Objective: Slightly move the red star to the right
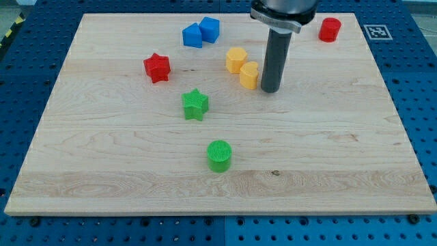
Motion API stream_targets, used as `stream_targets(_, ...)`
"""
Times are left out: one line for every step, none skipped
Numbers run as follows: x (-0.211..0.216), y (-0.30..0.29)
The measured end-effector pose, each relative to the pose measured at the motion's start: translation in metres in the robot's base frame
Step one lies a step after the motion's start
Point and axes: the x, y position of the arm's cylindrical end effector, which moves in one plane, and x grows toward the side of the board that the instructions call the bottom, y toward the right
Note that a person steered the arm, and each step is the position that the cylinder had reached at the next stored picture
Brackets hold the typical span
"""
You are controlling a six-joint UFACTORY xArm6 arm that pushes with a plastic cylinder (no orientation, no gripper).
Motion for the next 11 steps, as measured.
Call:
stream_targets(0.005,-0.013)
stream_targets(-0.015,-0.062)
stream_targets(-0.019,-0.064)
stream_targets(-0.014,-0.088)
stream_targets(-0.057,-0.113)
stream_targets(-0.065,-0.119)
stream_targets(-0.077,-0.188)
stream_targets(-0.087,-0.213)
stream_targets(-0.074,-0.242)
stream_targets(-0.074,-0.256)
stream_targets(-0.072,-0.26)
